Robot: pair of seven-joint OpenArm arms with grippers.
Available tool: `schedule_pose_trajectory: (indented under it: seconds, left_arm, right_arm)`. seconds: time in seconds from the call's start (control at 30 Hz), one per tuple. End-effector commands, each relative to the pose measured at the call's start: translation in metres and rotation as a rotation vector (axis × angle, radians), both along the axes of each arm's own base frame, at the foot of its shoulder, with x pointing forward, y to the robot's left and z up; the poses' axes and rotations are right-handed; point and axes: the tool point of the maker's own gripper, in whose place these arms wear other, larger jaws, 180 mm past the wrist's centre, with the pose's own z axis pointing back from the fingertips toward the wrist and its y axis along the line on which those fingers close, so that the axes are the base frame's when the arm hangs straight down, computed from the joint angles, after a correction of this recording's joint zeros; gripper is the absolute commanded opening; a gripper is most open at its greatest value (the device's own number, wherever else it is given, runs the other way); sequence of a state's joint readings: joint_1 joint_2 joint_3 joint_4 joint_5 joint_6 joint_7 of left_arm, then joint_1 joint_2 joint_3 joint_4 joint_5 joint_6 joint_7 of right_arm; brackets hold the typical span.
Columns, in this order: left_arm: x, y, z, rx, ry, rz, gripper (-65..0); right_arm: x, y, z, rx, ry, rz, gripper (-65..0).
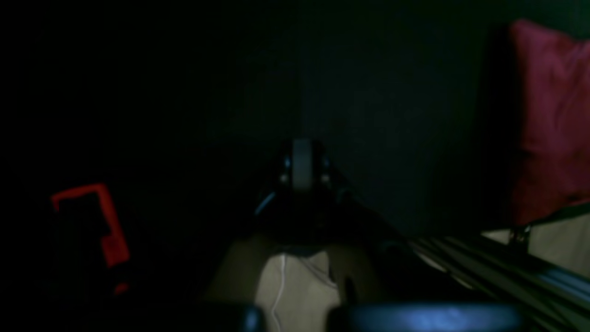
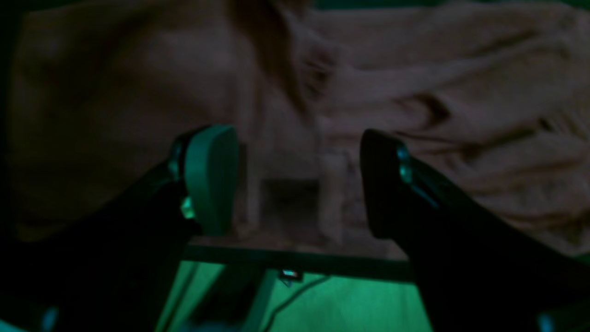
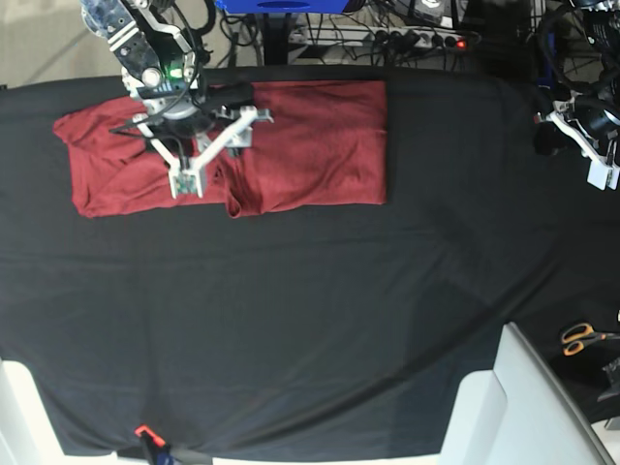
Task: Fold the T-shirt properly
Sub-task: 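Lift the right gripper and move it along the folded shirt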
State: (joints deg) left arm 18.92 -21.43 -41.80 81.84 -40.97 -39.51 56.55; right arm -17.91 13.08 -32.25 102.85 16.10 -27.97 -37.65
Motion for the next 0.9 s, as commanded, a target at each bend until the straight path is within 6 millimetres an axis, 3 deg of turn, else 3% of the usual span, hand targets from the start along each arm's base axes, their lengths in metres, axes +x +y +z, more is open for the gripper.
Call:
schedule_pose_trajectory:
  seconds: [0.0,0.17,0.47,0.67,0.87]
  left_arm:
    - [0.002,0.008,0.008,0.019,-0.015,-0.008,-65.0]
    - [0.002,0.01,0.007,0.02,-0.014,-0.005,-65.0]
    - [-0.002,0.026,0.014,0.07,0.007,-0.017,-65.0]
    - [-0.025,0.041,-0.006,0.213,0.133,-0.042,-65.0]
    - [-0.035,0.04,-0.022,0.233,0.144,-0.021,-65.0]
  right_arm:
    - [0.004,0.002,0.003,0.002,-0.025,0.005,-29.7]
    - [-0.009,-0.002,-0.011,-0.018,0.019,0.005,-30.8]
    - [-0.02,-0.004,-0.014,-0.02,0.0,0.0,-30.8]
    - [-0.024,-0.003,-0.015,-0.016,0.008,-0.001,-30.8]
    - [-0.026,-0.002,-0.016,-0.015,0.013,-0.001,-30.9]
